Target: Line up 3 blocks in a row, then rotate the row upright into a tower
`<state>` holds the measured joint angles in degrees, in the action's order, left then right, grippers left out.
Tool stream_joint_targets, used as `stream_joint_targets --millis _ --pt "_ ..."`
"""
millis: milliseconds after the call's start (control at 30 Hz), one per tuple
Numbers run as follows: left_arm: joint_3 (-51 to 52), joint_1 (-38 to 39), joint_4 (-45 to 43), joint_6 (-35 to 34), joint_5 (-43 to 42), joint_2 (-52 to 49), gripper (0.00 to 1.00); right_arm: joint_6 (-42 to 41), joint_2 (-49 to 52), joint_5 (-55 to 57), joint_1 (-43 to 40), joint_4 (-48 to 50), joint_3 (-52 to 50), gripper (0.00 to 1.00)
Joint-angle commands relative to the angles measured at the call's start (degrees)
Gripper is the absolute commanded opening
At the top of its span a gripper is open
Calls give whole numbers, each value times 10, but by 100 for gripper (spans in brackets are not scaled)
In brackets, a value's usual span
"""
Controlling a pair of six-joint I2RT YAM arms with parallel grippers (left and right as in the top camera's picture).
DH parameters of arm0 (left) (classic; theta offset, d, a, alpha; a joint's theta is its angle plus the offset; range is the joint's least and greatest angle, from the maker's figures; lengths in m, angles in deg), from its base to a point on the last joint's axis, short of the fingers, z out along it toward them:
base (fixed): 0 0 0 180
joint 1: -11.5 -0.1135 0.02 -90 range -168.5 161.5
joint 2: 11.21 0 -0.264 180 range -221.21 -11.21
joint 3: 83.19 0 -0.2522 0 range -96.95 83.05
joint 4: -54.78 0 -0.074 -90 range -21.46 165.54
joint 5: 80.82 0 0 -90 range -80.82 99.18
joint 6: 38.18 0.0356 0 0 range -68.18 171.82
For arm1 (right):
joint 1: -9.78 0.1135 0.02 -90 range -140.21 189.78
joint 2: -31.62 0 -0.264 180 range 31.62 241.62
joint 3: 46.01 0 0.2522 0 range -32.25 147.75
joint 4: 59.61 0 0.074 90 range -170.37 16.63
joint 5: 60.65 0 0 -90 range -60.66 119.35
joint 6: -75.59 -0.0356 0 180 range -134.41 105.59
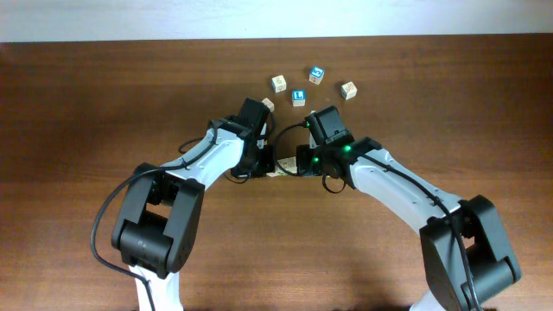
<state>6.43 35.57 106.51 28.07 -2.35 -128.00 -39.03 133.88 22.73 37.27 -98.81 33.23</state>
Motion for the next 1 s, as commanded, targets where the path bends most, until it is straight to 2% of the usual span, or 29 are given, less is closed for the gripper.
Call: stream_joint_targets --millis 0,367,533,667,833,967 --pt "-5 18 -6 14 -52 -5 0 -34 32 -64 35 9 17 4" --pt "-5 18 -7 16 -52 -5 0 -55 75 -62 17 6 17 4" --pt "-15 6 9 40 -52 -5 0 -55 75 -72 4 6 17 17" --pt "-23 -11 43 68 -50 -5 0 -46 74 -84 -7 5 18 17" --pt "-23 -13 61 70 -47 -5 11 -15 62 -88 -5 -31 56 19" --pt "-23 -13 65 70 -45 -5 26 -9 58 -83 -5 -62 89 21"
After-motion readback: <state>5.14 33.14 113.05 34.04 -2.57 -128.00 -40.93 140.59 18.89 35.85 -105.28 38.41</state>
